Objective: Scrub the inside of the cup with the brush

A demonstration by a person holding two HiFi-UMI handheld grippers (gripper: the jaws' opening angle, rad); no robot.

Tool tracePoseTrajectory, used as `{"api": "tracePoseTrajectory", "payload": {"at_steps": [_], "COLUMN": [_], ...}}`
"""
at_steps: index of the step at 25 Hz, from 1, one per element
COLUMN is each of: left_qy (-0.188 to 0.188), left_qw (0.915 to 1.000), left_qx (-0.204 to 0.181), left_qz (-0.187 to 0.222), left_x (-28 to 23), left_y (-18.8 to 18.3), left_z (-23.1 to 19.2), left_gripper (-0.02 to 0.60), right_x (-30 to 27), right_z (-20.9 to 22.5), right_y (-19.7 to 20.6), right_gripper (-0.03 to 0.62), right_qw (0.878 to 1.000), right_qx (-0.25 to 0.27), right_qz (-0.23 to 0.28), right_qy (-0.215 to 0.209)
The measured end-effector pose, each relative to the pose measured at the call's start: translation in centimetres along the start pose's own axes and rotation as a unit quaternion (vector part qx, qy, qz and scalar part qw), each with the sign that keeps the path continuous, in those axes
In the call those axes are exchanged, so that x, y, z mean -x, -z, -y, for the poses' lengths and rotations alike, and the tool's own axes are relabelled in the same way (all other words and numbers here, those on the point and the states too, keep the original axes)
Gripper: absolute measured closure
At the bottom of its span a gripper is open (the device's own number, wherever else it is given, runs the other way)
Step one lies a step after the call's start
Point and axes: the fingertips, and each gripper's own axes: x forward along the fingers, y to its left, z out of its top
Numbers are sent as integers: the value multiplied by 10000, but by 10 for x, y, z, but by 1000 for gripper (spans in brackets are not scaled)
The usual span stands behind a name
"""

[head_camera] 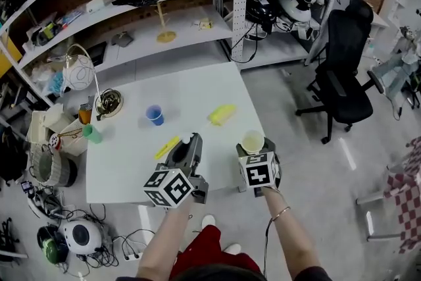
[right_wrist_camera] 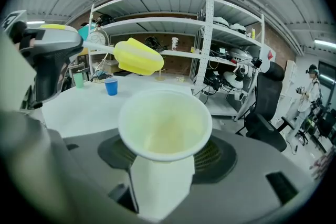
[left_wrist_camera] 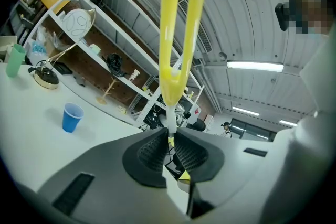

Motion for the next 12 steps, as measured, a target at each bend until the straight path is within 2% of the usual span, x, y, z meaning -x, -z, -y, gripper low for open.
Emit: {"api": "tracePoseTrajectory", "payload": {"at_steps": [7, 12], "left_qy": [-70, -67], "left_qw": [9998, 9996], "left_qx": [70, 109], "left_qz": [-170, -240], "left_x": [-39, -67], "left_y": [-5, -7], "left_z": [-45, -73], "left_gripper": [540, 540], "right_x": [-59, -99], "right_z": [4, 3], "right_y": [-22, -38], "right_gripper": [301, 301], "right_qw": [9998, 9999], "right_qx": [-184, -79], "right_qz": [-50, -141], "right_qy": [-21, -28]}}
